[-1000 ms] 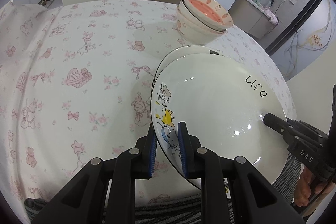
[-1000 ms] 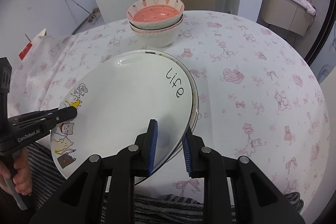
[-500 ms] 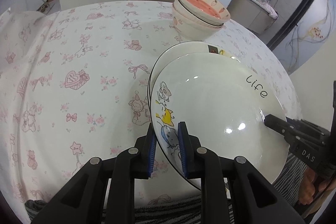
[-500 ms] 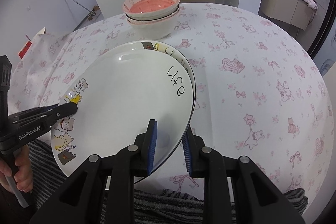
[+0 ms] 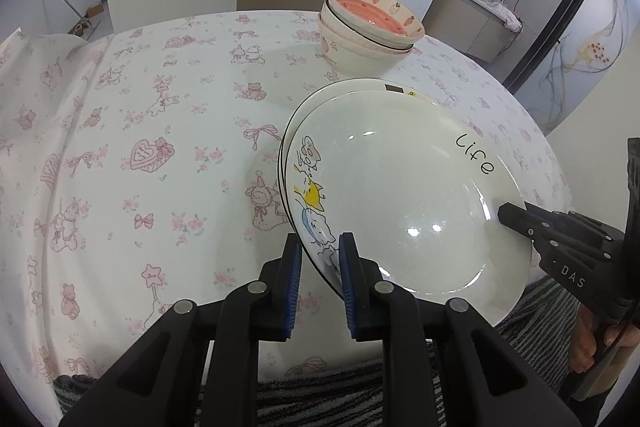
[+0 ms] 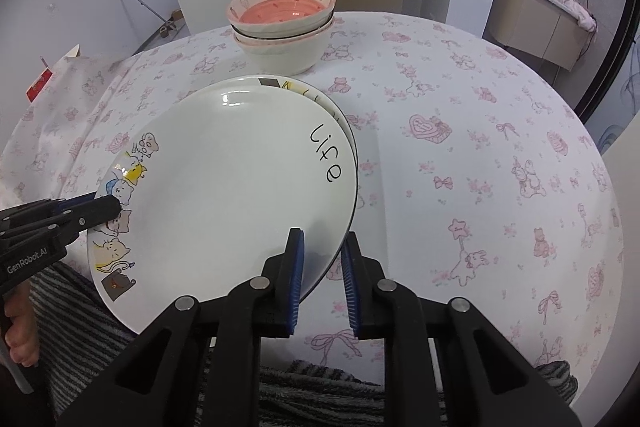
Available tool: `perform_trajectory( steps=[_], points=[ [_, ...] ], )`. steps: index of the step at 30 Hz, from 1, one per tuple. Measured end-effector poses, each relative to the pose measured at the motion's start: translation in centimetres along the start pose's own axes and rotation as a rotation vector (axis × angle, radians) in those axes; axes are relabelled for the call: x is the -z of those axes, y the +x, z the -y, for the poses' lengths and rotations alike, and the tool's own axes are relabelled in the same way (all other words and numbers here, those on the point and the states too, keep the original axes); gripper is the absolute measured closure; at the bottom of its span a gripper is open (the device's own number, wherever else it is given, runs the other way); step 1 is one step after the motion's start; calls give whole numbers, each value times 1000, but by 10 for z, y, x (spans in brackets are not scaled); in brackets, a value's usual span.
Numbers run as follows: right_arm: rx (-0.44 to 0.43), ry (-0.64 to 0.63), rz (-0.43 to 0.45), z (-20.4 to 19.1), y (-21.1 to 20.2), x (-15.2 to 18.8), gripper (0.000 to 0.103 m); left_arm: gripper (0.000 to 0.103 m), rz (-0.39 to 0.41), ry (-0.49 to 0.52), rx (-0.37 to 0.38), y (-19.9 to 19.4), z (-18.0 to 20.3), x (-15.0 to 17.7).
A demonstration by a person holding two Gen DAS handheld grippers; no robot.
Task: Organize plates and bowls
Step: 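Lower the 'Life' plate onto the plate stack and open both grippers, then lift both grippers up away from the plate stack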
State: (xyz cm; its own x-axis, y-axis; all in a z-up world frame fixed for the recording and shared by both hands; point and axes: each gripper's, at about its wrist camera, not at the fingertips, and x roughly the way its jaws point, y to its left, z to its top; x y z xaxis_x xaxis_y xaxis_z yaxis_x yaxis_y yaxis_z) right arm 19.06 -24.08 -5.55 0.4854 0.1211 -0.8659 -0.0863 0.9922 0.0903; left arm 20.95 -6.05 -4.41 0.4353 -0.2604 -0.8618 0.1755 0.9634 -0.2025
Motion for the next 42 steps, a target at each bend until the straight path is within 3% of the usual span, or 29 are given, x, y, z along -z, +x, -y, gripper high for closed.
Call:
perform_trajectory(
  steps=[23, 37, 39, 40, 41, 42],
  points=[
    [57, -23, 43, -4, 13, -4, 85, 83, 102, 53, -45, 12, 4, 1],
    [31, -20, 113, -3, 0, -3, 84, 82, 189, 83, -98, -8, 6, 3],
    [15, -17, 136, -3, -5, -4, 82, 78, 235, 94, -127, -16, 8, 4],
    [14, -15, 150, -4, -9, -5, 80, 69, 258, 99, -131, -20, 8, 4],
    [17, -14, 173, -5, -13, -5, 73, 53, 291, 100, -121, -27, 9, 4],
    [21, -14, 197, -6, -18, -5, 65, 44, 320, 100, -107, -33, 8, 5]
  ],
)
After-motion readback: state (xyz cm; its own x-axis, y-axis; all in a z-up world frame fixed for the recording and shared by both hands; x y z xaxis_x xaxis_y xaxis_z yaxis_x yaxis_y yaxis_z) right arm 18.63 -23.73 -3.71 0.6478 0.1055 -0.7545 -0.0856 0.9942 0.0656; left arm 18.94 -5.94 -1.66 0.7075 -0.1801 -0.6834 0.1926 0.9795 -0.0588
